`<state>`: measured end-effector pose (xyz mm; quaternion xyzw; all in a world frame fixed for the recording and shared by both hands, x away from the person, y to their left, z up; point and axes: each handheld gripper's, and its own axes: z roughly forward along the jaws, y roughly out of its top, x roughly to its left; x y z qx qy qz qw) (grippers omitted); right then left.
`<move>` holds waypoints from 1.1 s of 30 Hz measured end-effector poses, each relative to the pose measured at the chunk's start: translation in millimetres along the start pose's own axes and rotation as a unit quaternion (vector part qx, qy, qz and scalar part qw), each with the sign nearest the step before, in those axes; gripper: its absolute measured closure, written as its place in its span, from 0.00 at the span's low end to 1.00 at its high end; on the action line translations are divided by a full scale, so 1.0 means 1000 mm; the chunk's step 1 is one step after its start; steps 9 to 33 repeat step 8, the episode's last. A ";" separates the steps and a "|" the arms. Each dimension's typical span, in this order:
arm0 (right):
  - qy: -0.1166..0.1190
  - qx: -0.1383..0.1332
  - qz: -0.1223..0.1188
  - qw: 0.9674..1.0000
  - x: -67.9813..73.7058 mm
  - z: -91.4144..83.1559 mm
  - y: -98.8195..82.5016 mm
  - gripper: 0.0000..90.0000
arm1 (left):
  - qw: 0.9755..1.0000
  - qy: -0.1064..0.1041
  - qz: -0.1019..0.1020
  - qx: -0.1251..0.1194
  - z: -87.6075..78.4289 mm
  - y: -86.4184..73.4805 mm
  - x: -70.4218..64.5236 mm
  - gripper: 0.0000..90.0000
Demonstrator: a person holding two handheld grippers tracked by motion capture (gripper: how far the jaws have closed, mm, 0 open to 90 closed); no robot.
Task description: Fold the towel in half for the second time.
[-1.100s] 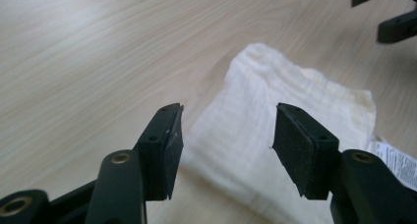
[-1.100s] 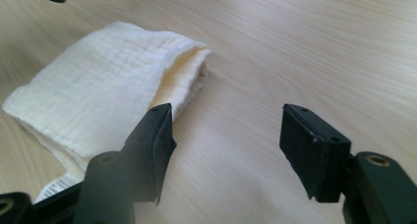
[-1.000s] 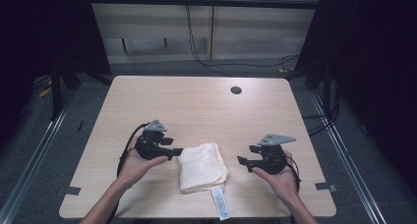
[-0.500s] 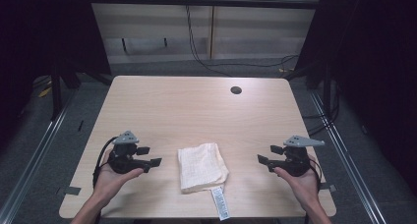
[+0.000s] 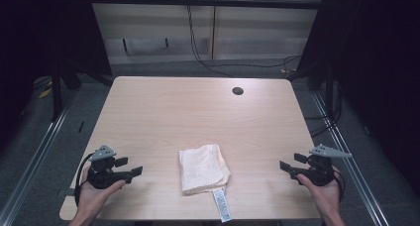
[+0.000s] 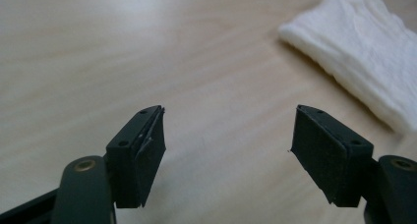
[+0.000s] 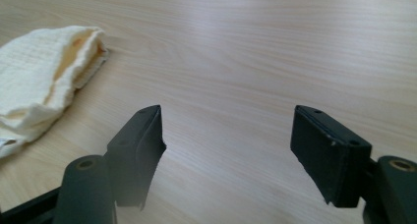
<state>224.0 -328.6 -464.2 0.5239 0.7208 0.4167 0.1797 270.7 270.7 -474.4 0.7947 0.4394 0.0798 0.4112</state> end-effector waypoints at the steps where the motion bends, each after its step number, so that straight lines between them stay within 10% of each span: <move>1: -0.005 0.000 0.001 1.000 -0.002 0.000 -0.005 0.31 | 1.000 0.008 0.003 0.002 0.000 -0.002 0.000 0.31; 33: -0.016 0.001 0.004 1.000 -0.005 0.002 -0.015 0.29 | 1.000 0.012 0.008 0.002 -0.001 -0.004 0.001 0.29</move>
